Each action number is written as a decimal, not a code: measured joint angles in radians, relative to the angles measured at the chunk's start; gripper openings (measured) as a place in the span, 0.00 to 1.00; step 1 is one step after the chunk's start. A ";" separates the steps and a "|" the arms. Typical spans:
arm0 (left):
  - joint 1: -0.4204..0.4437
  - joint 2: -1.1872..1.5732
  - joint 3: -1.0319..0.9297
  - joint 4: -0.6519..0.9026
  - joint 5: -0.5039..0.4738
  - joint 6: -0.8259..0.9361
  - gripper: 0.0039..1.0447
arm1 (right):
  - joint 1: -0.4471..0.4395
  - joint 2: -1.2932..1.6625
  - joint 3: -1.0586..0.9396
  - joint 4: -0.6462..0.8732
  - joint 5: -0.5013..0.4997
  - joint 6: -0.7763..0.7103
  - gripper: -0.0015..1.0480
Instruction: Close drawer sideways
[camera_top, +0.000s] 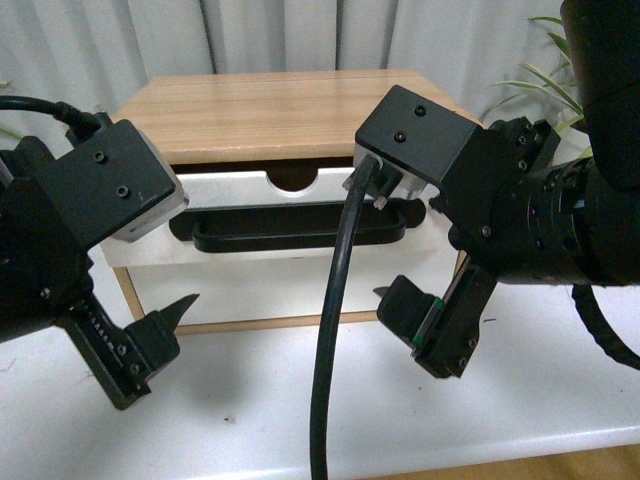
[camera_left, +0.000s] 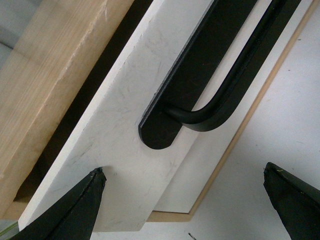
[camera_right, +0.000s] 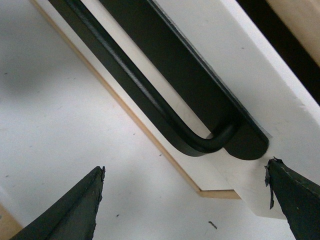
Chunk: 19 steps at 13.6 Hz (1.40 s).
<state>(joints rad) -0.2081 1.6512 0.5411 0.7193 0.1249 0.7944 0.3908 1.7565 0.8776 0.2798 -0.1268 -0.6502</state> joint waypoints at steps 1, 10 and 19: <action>-0.001 0.037 0.047 -0.016 -0.008 0.000 0.94 | -0.014 0.033 0.035 0.016 0.000 0.000 0.94; -0.027 -0.009 0.057 -0.067 -0.051 -0.016 0.94 | -0.060 0.028 0.025 0.045 -0.045 0.113 0.94; 0.357 -1.311 -0.467 -0.568 -0.122 -0.738 0.94 | -0.108 -0.954 -0.682 0.092 0.266 0.737 0.94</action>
<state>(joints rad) 0.1486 0.3401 0.0738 0.1513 0.0025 0.0566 0.2829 0.8024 0.1951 0.3714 0.1387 0.0868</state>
